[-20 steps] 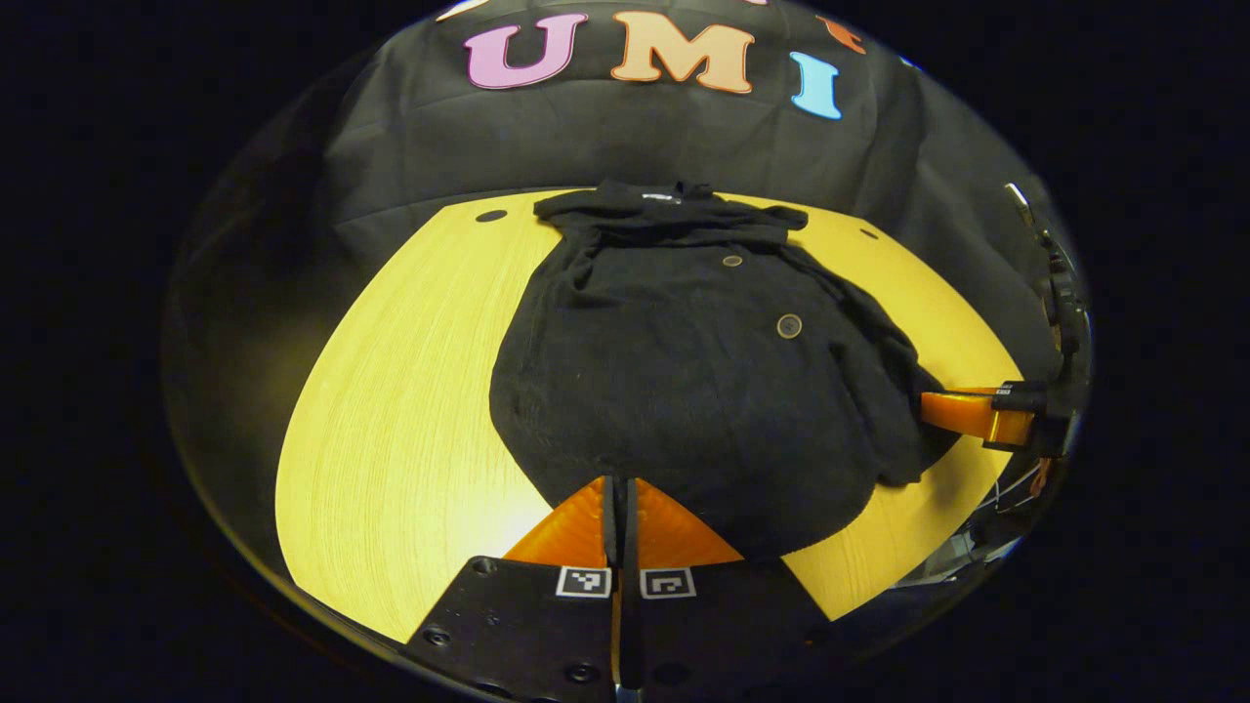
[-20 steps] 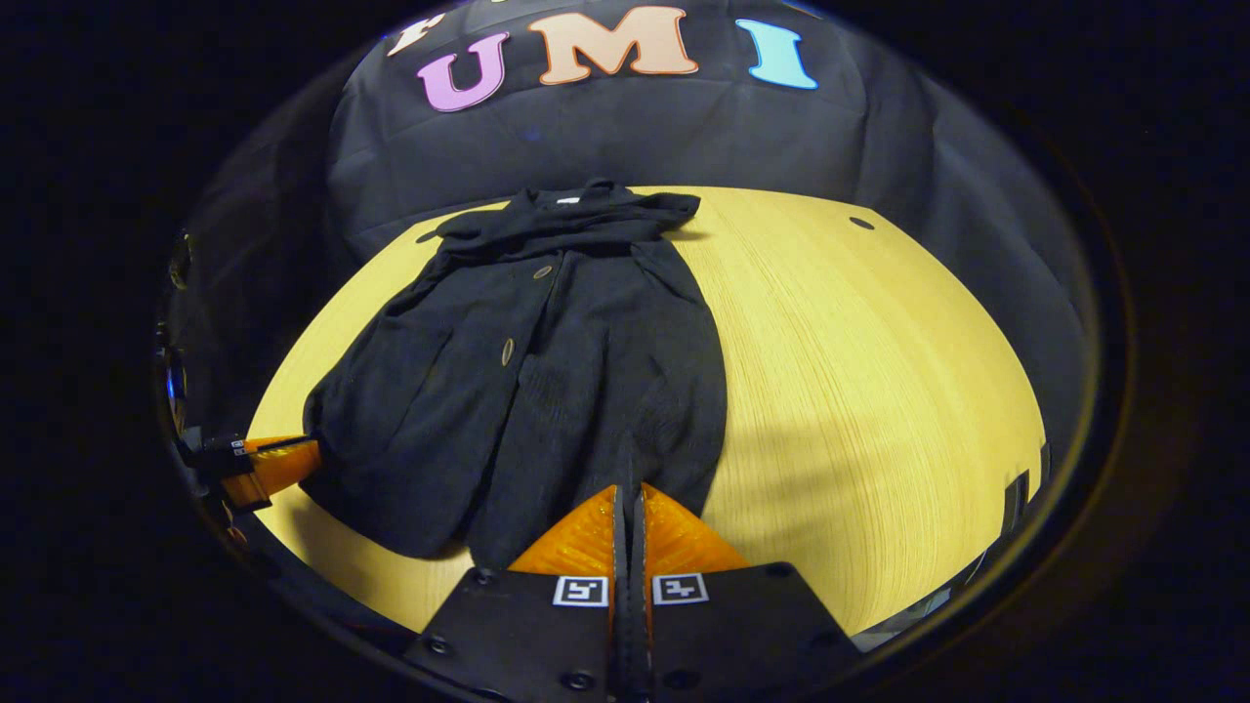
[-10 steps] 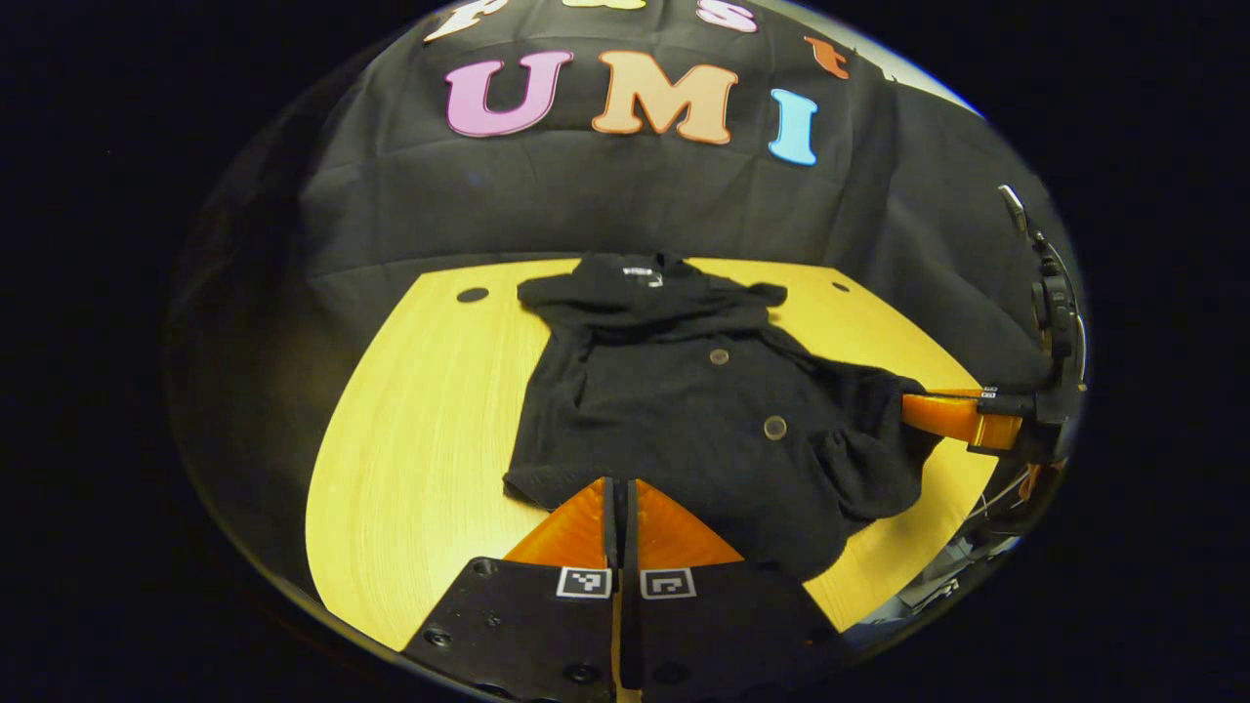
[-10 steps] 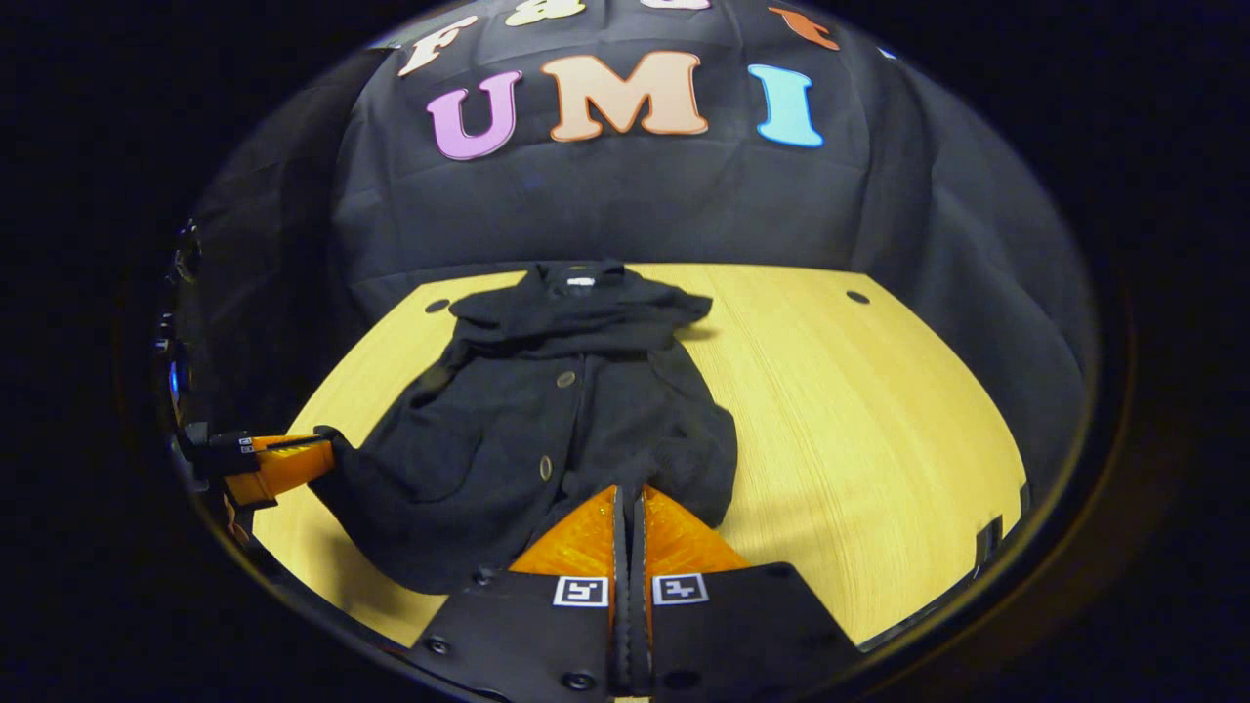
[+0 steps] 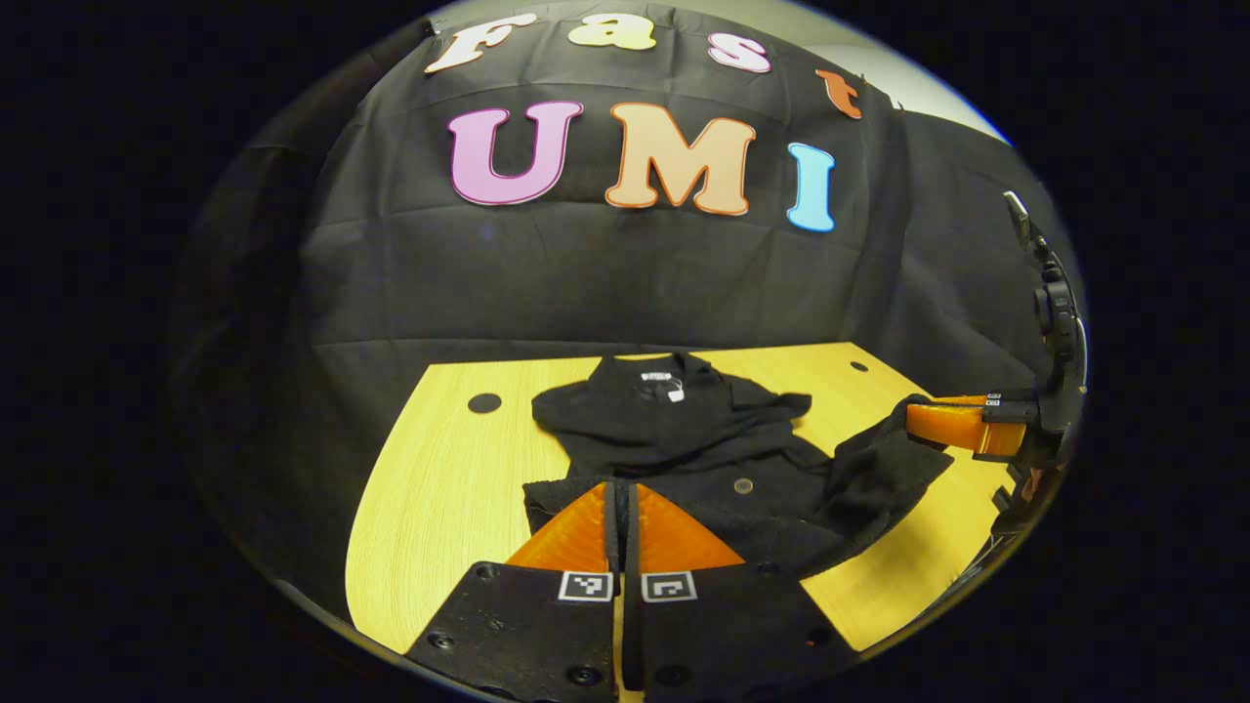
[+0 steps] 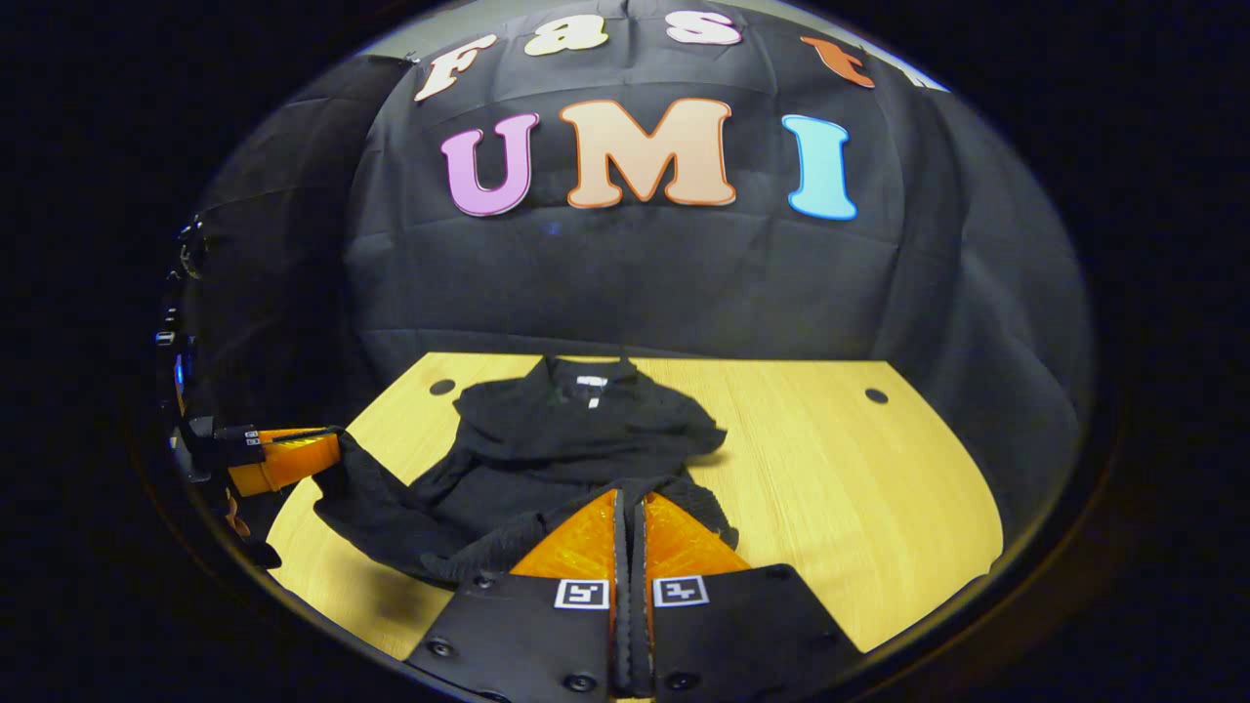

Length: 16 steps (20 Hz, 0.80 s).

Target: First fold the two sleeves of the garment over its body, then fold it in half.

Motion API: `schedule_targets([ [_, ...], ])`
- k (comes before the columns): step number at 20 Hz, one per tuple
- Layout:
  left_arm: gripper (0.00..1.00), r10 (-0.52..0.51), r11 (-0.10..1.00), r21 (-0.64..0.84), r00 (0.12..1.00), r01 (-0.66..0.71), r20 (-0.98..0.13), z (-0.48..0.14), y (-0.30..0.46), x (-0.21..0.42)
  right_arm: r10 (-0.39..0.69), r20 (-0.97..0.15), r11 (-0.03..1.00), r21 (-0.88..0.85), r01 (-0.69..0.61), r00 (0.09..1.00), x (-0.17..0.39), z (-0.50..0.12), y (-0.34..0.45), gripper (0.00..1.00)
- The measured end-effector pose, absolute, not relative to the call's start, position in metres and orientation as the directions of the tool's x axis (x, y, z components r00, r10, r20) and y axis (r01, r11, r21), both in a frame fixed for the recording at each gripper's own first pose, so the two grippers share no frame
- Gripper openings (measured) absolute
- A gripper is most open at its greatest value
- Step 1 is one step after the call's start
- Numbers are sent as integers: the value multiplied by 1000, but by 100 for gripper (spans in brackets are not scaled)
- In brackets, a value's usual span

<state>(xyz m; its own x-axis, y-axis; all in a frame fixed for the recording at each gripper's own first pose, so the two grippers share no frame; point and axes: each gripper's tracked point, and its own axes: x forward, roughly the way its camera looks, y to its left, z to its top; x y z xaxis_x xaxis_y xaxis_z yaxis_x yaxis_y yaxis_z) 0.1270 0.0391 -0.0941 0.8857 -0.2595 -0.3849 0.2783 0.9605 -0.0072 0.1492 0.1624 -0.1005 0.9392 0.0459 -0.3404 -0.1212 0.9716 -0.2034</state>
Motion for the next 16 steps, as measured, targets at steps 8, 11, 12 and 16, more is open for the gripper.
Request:
schedule_targets([
  [8, 0, -165, 985, -6, 947, 170, -276, -43, 41, 227, 123, -299, 952, -233, -197, 946, 235, -43, 170, 2],
  [11, 0, -121, 992, -3, 960, 125, -253, -41, 37, 263, 157, -300, 947, -224, -229, 941, 272, -33, 171, 2],
  [12, 0, -106, 994, 2, 962, 110, -253, -43, 38, 273, 164, -300, 945, -224, -236, 940, 285, -32, 169, 2],
  [16, 0, -38, 997, 49, 967, 51, -251, -59, 41, 313, 178, -313, 945, -210, -251, 933, 335, -34, 164, 2],
])
